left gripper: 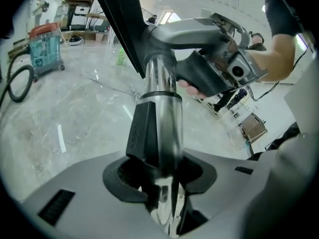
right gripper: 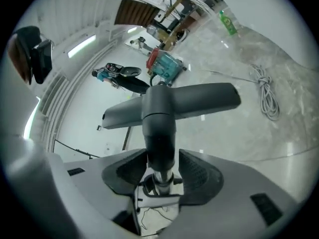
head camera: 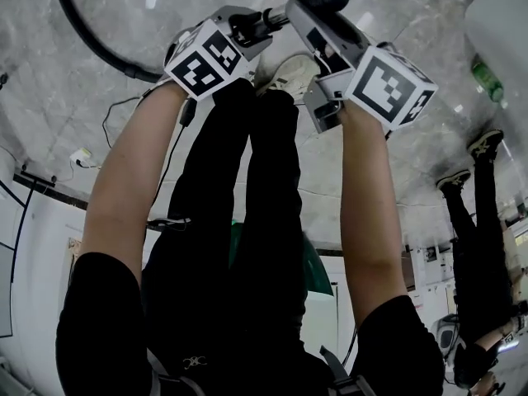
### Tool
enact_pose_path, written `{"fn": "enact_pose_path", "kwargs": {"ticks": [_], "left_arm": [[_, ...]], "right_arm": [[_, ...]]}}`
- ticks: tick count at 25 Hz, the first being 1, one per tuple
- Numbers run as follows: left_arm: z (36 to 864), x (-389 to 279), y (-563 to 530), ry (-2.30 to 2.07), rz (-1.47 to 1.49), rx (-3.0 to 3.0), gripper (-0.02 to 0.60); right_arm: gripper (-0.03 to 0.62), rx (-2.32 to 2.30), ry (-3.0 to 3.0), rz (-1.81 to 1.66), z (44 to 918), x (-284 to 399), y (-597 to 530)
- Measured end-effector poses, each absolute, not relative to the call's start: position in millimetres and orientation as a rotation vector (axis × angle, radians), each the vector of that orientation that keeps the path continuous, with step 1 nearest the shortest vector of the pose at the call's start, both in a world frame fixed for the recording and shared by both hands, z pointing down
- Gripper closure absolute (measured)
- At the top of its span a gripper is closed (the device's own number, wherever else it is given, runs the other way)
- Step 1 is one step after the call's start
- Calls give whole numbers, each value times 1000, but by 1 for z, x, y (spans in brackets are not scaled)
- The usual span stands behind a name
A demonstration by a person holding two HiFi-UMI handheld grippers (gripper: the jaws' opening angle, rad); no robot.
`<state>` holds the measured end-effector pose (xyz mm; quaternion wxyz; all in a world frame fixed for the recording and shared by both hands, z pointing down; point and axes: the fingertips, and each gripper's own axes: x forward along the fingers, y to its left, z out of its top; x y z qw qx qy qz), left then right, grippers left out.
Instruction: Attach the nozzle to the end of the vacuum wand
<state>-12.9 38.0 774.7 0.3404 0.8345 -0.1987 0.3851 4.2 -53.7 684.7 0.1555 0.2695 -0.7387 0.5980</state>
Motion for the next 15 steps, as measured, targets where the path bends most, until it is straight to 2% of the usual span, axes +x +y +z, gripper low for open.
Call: {"fn": "enact_pose_path", "kwargs": {"ticks": [4,15], "left_arm": [[779,-20,47,-501,994,2182,420],[758,1,47,-408,950,2210,420]], "right_arm": [[407,772,-2052,1625,671,33,-46],[401,573,-2067,1461,655,24,-72]]}}
